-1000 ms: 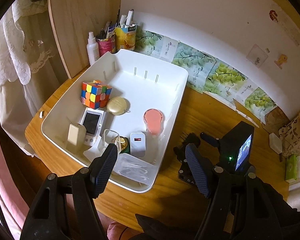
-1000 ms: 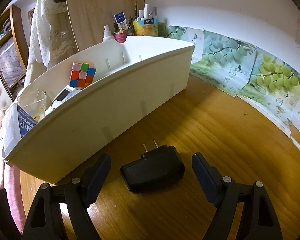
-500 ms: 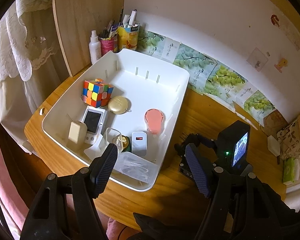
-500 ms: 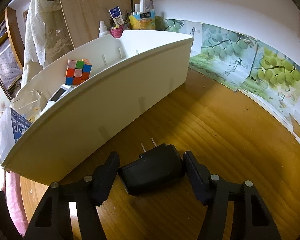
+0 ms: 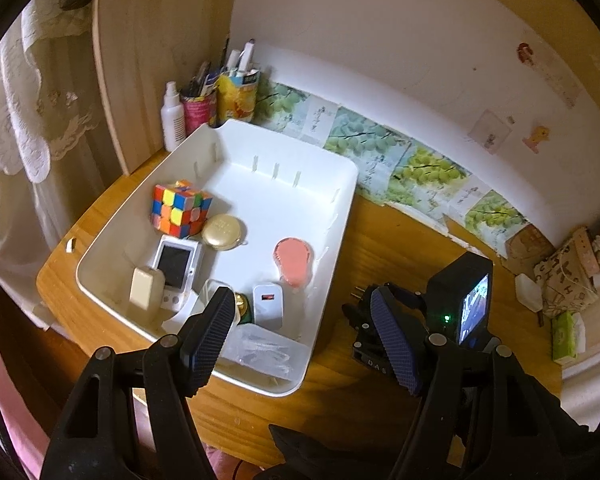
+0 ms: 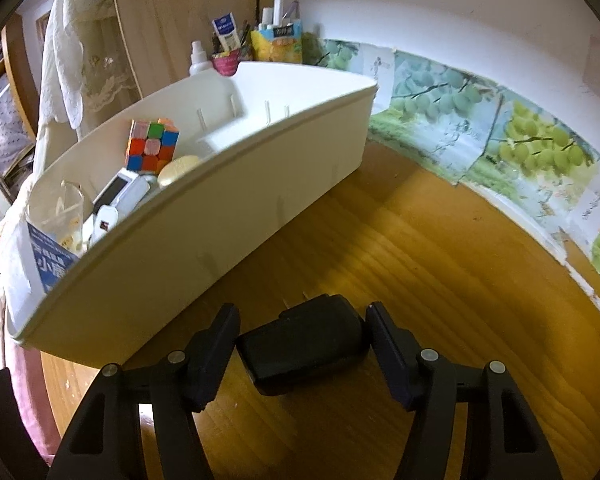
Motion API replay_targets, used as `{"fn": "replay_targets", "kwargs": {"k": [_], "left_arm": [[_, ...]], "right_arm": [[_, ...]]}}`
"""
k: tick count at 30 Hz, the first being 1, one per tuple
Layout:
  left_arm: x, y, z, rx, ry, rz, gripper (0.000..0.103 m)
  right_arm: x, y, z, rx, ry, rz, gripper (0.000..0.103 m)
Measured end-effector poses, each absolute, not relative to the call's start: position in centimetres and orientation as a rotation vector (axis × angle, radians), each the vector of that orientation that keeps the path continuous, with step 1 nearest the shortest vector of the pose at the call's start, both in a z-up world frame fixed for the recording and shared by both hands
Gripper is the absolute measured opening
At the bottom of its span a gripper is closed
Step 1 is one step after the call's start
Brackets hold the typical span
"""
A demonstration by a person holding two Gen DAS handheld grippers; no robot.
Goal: Organize rigid objects
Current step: 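Carry the black plug adapter into the white tray with the right tool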
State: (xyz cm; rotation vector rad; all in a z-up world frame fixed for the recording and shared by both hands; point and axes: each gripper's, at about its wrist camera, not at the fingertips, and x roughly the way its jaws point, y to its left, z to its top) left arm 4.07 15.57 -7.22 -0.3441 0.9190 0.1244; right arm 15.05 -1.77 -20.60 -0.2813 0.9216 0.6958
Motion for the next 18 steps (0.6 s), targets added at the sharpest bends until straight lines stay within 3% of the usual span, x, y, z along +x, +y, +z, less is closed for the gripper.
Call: {"fn": "replay_targets", "kwargs": {"k": [18], "left_arm": [[4.0,19.0,-3.9,-0.326,0.787,-0.131,0.074]], "right_arm": [[12.3,-1.2,-12.7,-0.234,0.798,0.471,0.066]]}}
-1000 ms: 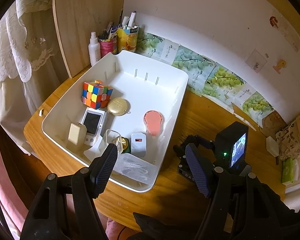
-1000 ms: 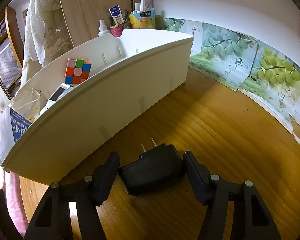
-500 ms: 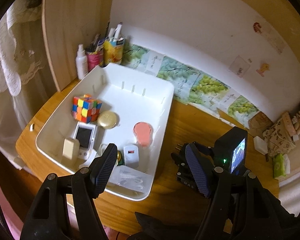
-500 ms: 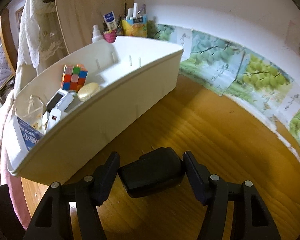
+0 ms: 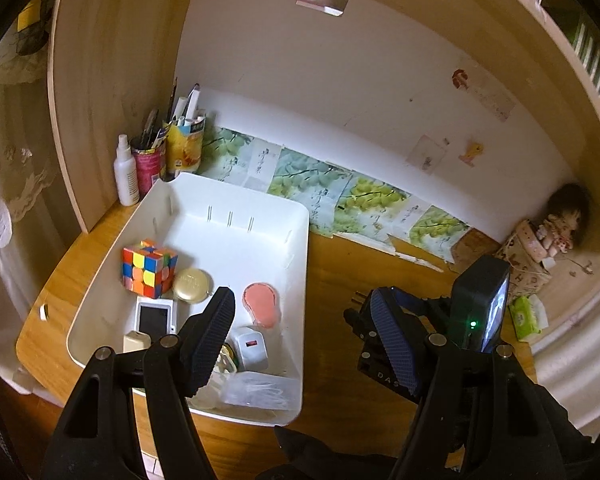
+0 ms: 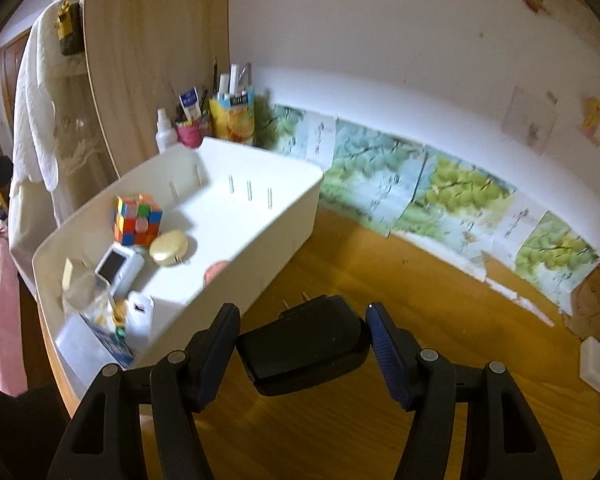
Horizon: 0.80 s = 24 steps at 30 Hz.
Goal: Organize rigid objects
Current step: 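Carry the black plug adapter into the white tray with the right tool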
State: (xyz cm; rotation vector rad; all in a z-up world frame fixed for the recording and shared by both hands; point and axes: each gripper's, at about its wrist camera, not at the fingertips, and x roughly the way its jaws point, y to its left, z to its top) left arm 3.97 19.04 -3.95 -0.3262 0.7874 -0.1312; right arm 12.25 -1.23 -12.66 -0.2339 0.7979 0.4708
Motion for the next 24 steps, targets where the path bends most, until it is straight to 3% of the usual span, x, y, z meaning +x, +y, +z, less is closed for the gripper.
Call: {"fn": "replay_targets", "kwargs": {"k": [24], "left_arm": [[2.5,29.3,-5.6,-0.451,0.801,-0.15,0.074]], "right_arm": [[8.4,10.3,-10.7,-0.315,0.794,0.493,0.066]]}}
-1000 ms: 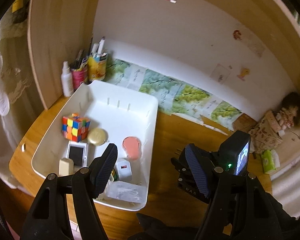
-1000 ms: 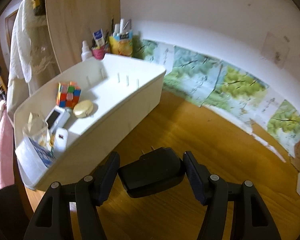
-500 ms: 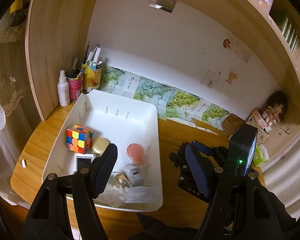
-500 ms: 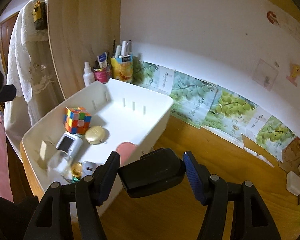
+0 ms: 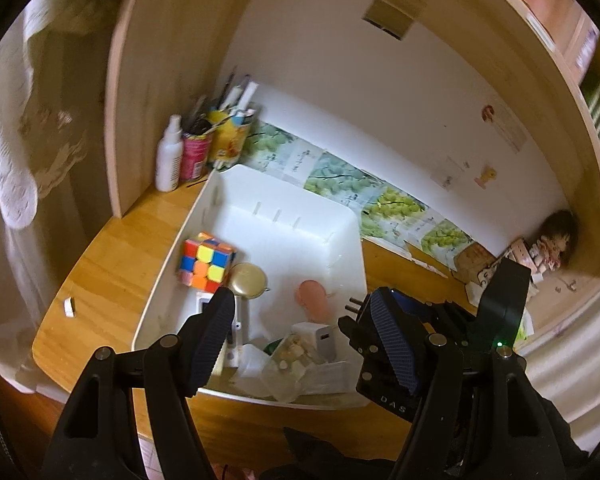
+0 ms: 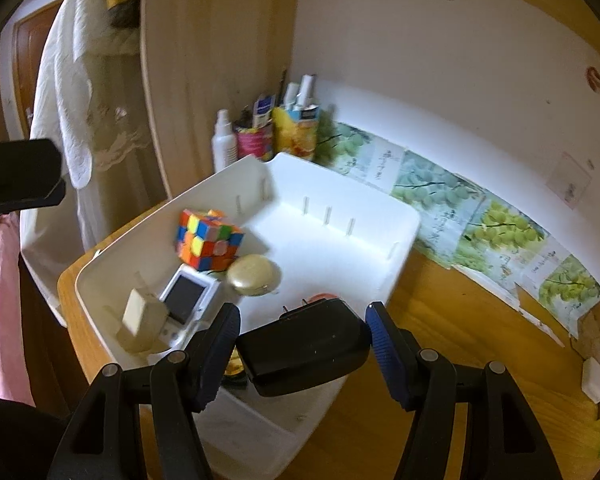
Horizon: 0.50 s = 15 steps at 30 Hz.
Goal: Organize rigid objects
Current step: 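Carry the black plug adapter into the white tray with the right tool, then open the right tool to release the black adapter in the tray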
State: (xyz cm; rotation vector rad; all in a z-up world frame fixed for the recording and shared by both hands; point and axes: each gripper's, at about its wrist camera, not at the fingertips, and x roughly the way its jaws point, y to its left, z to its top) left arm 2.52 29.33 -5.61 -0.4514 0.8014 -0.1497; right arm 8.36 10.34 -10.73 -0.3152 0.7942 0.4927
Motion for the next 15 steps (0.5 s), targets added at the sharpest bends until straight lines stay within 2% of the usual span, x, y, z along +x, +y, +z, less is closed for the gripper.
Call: {"fn": "replay_targets", "kwargs": {"k": [12,15], "left_arm": [[1.9,30.7,-7.1,-0.538,0.827,-0.154,0.074],[1.9,30.4,-7.7,-0.547,0.849,-0.153,0.074]], "right_arm": [[7.1,11.2,-8.9,-0.347,0.768,0.494,0.066],[6.9,10.8,-8.7,-0.34,0.775,0.483,0.07]]}}
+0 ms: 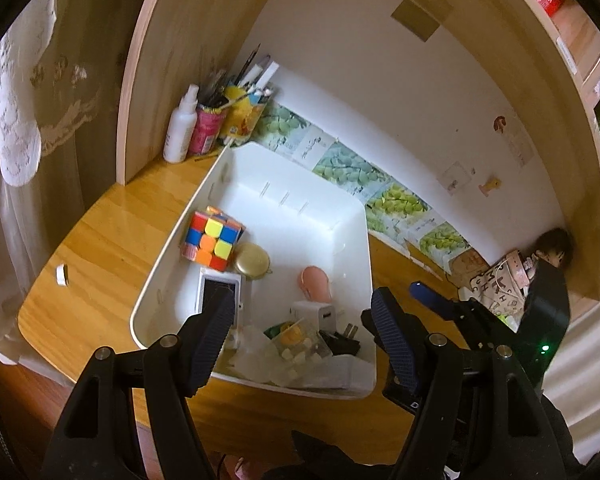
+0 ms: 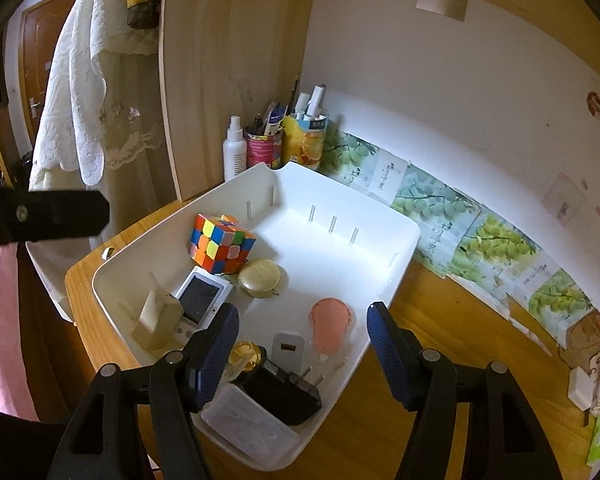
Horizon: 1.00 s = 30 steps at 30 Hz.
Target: Organize rigid objects
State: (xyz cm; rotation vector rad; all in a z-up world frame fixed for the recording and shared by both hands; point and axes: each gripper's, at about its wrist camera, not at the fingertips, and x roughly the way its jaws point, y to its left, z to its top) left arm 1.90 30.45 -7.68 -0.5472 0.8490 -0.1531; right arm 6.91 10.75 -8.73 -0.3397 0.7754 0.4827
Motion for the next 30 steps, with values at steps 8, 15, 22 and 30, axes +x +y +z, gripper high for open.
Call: {"fn": "replay_targets", "kwargs": {"k": [8,15,22,30], "left_arm": [[2.1,29.0,-8.5,-0.51,0.92,-0.167,0.074],[3.0,26.1,-7.9,-0.443,0.929,-0.177,0.074],[3.1,20.5,-7.4,-0.381,0.94,-0.186,0.074],[3.2,11.7,-8.1,-0.323,1.007,-0.134,0.074]], "right_arm": [[5.9,8.4,-9.8,-0.329,0.836,0.433,0.077],[4.4,3.8,-10.1,-0.256,0.891,0.353,0.081],[3.5,-2.8,-10.9,-0.149,0.931,0.267,0.087],[1.8,-10.5,-12.1,-0.091,0.976,0.264,0.103]]}}
